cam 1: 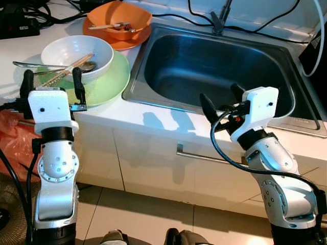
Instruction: Kitchen organization
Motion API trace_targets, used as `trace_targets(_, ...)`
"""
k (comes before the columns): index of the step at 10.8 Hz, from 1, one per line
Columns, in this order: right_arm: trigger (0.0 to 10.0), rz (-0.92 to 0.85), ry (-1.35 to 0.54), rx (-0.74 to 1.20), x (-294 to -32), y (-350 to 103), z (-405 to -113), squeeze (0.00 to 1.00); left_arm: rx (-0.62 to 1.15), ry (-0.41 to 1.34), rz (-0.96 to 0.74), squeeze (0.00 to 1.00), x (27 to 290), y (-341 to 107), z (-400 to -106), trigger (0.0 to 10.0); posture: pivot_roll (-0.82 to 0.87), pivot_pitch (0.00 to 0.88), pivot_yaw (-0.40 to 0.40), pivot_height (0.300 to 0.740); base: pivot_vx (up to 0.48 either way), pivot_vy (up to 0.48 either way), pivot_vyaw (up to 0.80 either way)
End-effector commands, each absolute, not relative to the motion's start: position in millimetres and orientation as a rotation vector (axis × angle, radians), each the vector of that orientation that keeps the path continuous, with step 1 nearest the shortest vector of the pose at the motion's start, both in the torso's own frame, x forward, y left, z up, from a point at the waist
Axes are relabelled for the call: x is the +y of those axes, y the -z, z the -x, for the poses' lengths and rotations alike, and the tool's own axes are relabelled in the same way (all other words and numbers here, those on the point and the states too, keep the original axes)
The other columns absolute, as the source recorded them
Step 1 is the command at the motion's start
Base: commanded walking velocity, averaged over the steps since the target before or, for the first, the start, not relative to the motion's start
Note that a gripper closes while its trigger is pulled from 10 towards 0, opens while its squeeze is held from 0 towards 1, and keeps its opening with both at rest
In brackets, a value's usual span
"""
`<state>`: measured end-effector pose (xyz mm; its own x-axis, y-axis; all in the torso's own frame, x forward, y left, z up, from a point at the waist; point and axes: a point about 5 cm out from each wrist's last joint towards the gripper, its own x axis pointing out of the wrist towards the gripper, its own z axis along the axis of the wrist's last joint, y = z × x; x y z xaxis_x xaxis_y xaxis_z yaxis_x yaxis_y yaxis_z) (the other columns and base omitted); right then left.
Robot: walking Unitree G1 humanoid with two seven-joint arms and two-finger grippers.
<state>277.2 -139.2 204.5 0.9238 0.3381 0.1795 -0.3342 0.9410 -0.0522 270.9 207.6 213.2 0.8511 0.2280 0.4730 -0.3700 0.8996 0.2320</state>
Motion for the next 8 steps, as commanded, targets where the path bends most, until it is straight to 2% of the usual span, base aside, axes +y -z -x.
trace_targets(1, 10.0, 0.022, -0.33, -0.176, -144, -204, -275, 0.0, -0.452, -0.333, -0.334, 0.0, 210, -211, -273, 10.0, -0.01, 0.174, -0.104, 0.74, 0.0, 0.0, 0.0)
trace_targets(8, 10.0, 0.029, -0.321, -0.188, -146, -206, -275, 0.0, -0.501, -0.331, -0.31, 0.0, 212, -217, -289, 10.0, -0.03, 0.167, -0.103, 0.74, 0.0, 0.0, 0.0)
